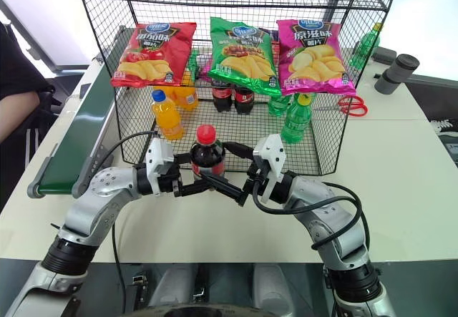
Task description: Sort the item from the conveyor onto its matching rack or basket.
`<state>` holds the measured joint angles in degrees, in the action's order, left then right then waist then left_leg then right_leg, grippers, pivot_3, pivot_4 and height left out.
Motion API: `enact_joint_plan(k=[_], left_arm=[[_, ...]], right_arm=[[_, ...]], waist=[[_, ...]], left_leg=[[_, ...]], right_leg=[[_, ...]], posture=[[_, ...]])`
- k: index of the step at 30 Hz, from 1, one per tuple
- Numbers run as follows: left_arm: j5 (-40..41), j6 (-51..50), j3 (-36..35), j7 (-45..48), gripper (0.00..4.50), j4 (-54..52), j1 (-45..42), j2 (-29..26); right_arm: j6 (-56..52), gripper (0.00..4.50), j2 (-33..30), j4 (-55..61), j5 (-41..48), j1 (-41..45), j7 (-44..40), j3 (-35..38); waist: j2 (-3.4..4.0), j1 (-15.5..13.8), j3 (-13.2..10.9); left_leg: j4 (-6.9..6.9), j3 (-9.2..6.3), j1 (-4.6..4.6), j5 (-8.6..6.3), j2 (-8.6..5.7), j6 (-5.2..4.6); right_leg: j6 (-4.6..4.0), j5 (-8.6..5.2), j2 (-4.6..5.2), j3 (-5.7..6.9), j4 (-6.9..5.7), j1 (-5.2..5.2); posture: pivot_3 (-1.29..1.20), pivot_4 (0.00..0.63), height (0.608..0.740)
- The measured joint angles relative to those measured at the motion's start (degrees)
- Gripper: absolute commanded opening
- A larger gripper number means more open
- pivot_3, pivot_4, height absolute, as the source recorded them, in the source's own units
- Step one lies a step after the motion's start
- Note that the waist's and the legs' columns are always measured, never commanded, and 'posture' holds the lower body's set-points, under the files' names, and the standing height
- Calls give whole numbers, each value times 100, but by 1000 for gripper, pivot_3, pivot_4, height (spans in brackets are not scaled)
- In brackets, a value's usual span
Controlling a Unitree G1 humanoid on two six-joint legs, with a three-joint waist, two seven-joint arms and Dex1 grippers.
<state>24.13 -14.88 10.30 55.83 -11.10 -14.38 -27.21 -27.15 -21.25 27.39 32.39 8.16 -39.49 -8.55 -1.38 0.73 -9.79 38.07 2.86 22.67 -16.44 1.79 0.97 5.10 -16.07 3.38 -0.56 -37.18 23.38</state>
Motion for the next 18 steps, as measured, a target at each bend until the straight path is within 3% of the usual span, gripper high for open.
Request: enact_joint_plan(k=[5, 10, 14, 17, 18], left_arm=[[-108, 31, 47, 48, 2827, 52, -154, 99], [-117, 34, 65, 67, 2827, 46, -153, 156], [-125, 34, 65, 65, 2827, 45, -148, 149], [-95, -75, 61, 48, 4280, 19, -149, 149], [-94, -101, 59, 20, 4400, -28, -153, 152]], right_arm=[[-12, 4500, 9, 0, -2, 15, 22, -29], [-28, 2948, -3, -18, -2, 16, 23, 15], [-30, 2945, -3, -25, -5, 19, 23, 29], [-32, 2945, -3, -55, -9, 32, 8, 19], [-37, 2945, 1, -83, -22, 32, -13, -49]], waist=[[0, -2, 0], [0, 2, 0], [0, 1, 0], [0, 0, 0], [0, 2, 0]], left_leg=[[1, -1, 0, 0, 0, 0], [1, -2, 0, 0, 3, -1], [1, -2, -1, 0, 3, -1], [1, -2, -1, 0, 3, -1], [1, -3, -1, 0, 4, -1]], right_leg=[[2, 0, -8, 0, 0, -1], [2, 0, -13, -1, -1, 0], [2, 0, -13, -1, -2, -1], [2, 0, -13, -1, -2, -1], [2, 0, -14, -1, -2, -1]], posture=[[0, 150, 740], [0, 150, 740], [0, 150, 740], [0, 150, 740], [0, 150, 740]])
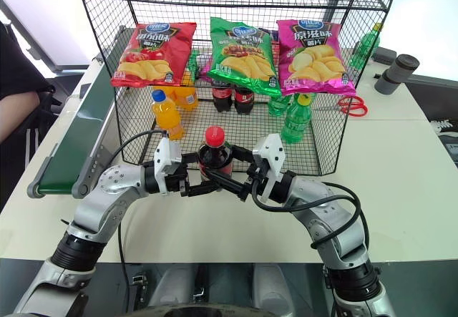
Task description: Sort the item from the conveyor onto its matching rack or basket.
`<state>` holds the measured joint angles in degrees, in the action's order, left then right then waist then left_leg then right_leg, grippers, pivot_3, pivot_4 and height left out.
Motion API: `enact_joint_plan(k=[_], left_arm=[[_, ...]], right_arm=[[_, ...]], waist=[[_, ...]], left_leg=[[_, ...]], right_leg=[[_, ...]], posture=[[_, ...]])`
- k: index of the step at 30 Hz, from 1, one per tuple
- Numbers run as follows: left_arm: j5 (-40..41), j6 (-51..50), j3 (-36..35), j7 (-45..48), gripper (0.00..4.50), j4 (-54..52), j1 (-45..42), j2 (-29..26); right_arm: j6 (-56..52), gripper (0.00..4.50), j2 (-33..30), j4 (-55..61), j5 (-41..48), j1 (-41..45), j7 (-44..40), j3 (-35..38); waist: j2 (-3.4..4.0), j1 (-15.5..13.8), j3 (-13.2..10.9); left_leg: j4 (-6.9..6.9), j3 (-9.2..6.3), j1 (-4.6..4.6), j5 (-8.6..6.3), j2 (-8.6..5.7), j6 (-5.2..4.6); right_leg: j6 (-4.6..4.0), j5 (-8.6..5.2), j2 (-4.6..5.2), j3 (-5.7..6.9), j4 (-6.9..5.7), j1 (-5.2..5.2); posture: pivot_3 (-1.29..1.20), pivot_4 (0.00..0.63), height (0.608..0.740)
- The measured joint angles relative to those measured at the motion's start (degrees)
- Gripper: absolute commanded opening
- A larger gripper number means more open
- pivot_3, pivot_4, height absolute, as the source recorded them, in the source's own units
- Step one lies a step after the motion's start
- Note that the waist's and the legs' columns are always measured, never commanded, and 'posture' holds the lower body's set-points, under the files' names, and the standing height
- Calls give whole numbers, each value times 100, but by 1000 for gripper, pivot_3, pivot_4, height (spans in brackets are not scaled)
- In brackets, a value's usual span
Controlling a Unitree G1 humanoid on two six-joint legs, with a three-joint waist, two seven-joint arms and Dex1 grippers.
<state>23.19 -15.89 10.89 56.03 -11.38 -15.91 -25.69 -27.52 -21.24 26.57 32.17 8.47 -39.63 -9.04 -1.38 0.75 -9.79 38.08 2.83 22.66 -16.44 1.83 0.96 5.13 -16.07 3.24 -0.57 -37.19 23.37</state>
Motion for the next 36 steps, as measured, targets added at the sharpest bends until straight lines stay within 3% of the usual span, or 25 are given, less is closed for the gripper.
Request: enact_joint_plan(k=[5, 11, 19, 28, 36], left_arm=[[-195, 164, -79, -161, 4400, 0, 127, -96], [-198, 227, -861, -677, 4400, 169, 846, -198], [-146, 512, -1744, -1546, 4400, -103, 1696, 27], [-183, 619, -1790, -1753, 4400, -401, 1985, 46], [-236, 629, -1708, -1779, 4400, -417, 1910, 66]], right_arm=[[128, 2945, 99, -272, -268, 124, 113, -65], [889, 2945, 465, -1352, -1070, 467, 790, 248], [2405, 2945, 1425, -3954, -1895, 1437, 1779, 624], [3795, 2945, 2016, -6434, -2249, 2519, 1910, 762], [4357, 2945, 2098, -7444, -2308, 3065, 1902, 938]], waist=[[0, 12, 0], [0, -2, 0], [2, 32, -1], [5, 46, -3], [7, 124, -4]], left_leg=[[0, 2, -4, 0, 0, 0], [0, 3, -6, 0, 2, 0], [-1, 9, -9, 1, 1, 1], [-4, 14, -9, 0, 0, 2], [-5, 13, -10, 1, 0, 3]], right_leg=[[0, 0, -2, -1, -3, 0], [0, 0, 0, -4, -5, 0], [0, 0, 19, -10, -15, 4], [0, 0, 28, -10, -15, 5], [-1, 1, 32, -9, -20, 5]], posture=[[0, 150, 740], [0, 150, 740], [0, 150, 740], [0, 150, 740], [0, 150, 740]])
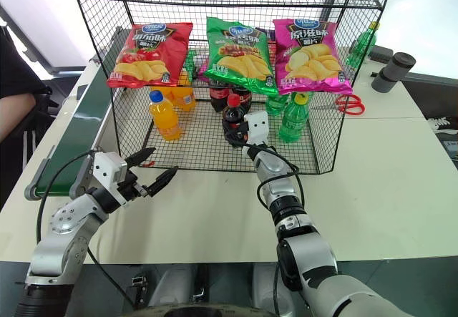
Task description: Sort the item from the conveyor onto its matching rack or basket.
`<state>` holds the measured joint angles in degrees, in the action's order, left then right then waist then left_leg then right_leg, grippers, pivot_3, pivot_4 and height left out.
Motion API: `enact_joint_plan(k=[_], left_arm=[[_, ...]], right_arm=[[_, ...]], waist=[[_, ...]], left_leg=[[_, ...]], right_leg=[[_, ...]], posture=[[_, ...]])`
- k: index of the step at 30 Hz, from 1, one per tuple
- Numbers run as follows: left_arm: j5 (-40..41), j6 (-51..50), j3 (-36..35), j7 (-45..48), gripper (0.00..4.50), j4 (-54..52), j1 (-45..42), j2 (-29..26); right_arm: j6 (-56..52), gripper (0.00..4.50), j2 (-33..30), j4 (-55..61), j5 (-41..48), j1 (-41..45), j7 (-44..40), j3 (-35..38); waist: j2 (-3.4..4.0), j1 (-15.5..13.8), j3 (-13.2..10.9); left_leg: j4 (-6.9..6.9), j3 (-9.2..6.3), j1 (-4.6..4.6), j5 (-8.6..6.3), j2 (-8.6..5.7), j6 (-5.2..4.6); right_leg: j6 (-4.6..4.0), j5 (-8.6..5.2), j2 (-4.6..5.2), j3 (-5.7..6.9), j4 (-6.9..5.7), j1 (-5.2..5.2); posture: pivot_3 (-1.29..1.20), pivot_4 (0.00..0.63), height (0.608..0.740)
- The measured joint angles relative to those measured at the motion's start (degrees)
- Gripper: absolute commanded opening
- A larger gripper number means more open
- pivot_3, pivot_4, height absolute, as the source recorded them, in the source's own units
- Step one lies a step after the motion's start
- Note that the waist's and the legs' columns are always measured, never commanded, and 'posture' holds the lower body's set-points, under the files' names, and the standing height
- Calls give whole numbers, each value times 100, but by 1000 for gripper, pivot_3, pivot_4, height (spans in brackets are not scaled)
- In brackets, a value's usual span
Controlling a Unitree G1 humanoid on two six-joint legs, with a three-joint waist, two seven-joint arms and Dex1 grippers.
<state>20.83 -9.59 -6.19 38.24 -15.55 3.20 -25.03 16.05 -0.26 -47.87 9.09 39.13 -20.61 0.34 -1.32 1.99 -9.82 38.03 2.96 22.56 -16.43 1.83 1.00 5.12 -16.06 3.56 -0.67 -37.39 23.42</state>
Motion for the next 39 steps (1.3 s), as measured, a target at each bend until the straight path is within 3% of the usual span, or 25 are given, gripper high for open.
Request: enact_joint_plan(k=[4, 6, 8, 13, 18, 27, 34, 39], left_arm=[[-24, 3, 89, 27, 4400, 92, -266, 17], [-25, 7, 95, 54, 4500, 138, -350, 16], [-30, 18, 96, 89, 4500, 230, -404, 16], [-39, 16, 143, 129, 4500, 348, -528, 27], [-39, -77, 272, 127, 4500, 349, -582, 22], [-41, -252, 242, 163, 4500, 358, -571, -314], [-42, -131, -234, 377, 4500, 687, -172, -801], [-15, -78, -506, 555, 4500, 834, 38, -945]], right_arm=[[87, 2945, 78, -205, 17, 72, -96, 69], [113, 3968, 83, -230, 20, 74, -153, 93], [133, 4458, 82, -236, 26, 75, -232, 134], [241, 4458, -24, -101, -117, 18, -361, 47], [338, 4458, -497, 824, -341, -598, -652, -191], [-971, 4458, -2048, 3635, 104, -2286, -1700, -138], [-2165, 4458, -3426, 5226, 1039, -3493, -2451, 743], [-2585, 4458, -3734, 5695, 1482, -3977, -2683, 1250]], waist=[[0, 57, 0], [1, 67, 0], [2, 67, 0], [2, 59, 0], [3, 55, 1], [9, 53, 1], [11, 5, 1], [11, 6, 1]], left_leg=[[0, 0, 0, 0, 0, 0], [-2, 1, 0, 0, 1, 0], [-3, 1, -1, 0, 1, 0], [-3, 0, -2, 0, 0, 1], [-4, 1, -1, -1, -2, 1], [-7, -2, -9, -1, 1, 1], [-8, -3, -9, -1, 1, 0], [-8, -3, -11, -1, 2, 0]], right_leg=[[0, 0, 0, 0, -1, 0], [0, 0, 0, 0, -1, 1], [1, 0, 0, 0, -2, 1], [1, 0, 3, -1, -2, 0], [1, 0, 8, -1, 3, -2], [0, 0, 6, -3, 2, -5], [-4, -2, 8, -2, 19, -13], [-22, -12, 9, -4, 21, -16]], posture=[[0, 150, 740], [0, 150, 740], [0, 150, 740], [0, 150, 740], [0, 150, 740], [0, 150, 740], [0, 150, 740], [0, 150, 740]])
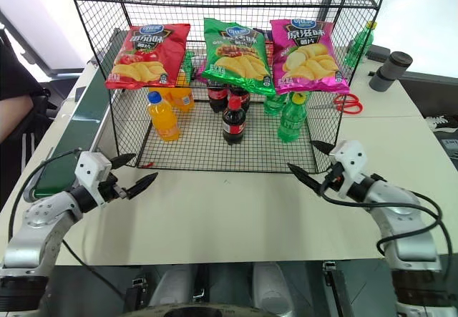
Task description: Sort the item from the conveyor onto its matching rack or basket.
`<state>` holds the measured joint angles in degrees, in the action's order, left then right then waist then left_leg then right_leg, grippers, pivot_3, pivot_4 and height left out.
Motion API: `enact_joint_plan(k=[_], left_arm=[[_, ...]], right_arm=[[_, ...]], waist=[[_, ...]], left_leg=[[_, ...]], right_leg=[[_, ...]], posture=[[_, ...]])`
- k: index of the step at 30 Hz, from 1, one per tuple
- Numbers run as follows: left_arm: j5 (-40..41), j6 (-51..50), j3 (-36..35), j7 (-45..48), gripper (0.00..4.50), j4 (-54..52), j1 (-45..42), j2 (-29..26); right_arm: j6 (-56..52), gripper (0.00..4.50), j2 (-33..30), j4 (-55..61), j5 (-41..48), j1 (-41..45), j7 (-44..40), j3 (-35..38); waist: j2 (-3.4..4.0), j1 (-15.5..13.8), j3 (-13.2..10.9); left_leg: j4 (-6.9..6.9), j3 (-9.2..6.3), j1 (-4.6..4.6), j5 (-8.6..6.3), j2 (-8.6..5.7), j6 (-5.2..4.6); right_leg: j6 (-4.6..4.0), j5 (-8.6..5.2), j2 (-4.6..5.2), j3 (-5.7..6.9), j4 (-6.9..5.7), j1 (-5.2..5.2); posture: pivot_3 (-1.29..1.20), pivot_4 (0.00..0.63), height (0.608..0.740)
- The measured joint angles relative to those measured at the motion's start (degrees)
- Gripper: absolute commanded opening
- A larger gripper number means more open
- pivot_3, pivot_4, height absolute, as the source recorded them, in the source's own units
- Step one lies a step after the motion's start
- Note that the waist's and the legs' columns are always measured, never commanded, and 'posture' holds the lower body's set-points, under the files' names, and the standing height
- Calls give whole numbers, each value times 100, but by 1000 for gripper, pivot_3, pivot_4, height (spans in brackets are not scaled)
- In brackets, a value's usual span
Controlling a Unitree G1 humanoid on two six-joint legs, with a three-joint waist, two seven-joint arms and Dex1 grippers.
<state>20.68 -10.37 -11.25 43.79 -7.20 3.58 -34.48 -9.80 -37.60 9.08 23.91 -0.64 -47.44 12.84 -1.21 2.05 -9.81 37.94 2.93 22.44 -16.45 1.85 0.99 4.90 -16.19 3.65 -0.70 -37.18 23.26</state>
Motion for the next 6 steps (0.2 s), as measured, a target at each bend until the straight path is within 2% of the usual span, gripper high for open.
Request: enact_joint_plan(k=[6], left_arm=[[8, 5, -50, 122, 4500, 2, 74, -15]], right_arm=[[-153, 4458, -28, 92, 111, -114, -23, 172]], waist=[[0, -33, 0]], left_leg=[[0, 0, 0, 0, 0, 0]], right_leg=[[-1, -1, 3, 0, 0, 0]], posture=[[0, 150, 740]])
